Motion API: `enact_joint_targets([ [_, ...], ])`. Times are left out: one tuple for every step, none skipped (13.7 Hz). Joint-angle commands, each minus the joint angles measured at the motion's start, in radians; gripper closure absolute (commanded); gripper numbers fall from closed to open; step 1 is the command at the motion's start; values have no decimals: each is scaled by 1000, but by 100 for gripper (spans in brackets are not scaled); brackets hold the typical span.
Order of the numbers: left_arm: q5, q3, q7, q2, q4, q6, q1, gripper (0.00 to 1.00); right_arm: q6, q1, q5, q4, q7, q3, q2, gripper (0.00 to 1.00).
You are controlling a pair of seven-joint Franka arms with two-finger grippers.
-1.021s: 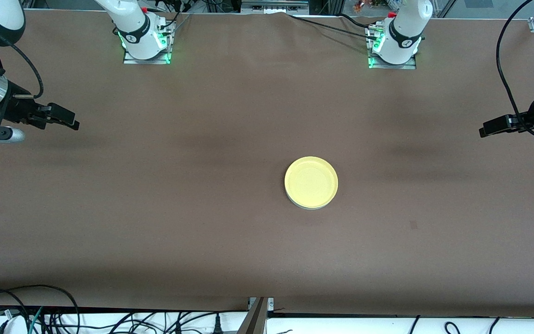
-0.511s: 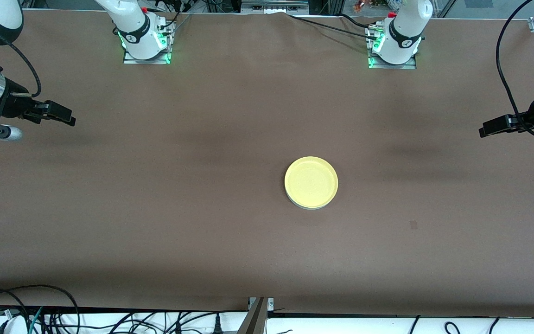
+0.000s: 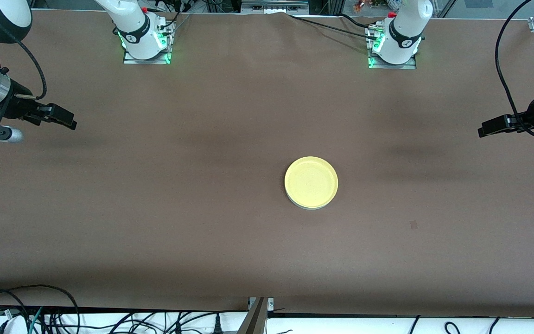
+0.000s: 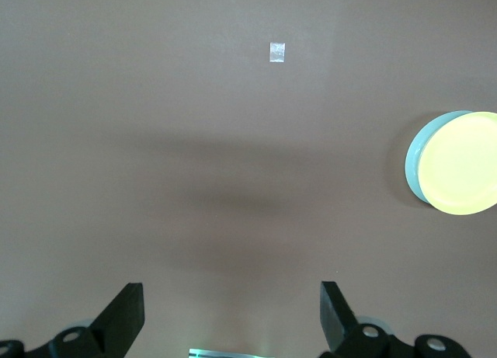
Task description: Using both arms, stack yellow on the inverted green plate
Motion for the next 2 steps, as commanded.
enact_joint_targets([
  [-34,2,15,-1,1,5,-1,0,9,5,-18,9,19,3,-3,0],
  [-34,2,12,-1,1,3,-1,0,11,5,-18,9,19,3,-3,0],
])
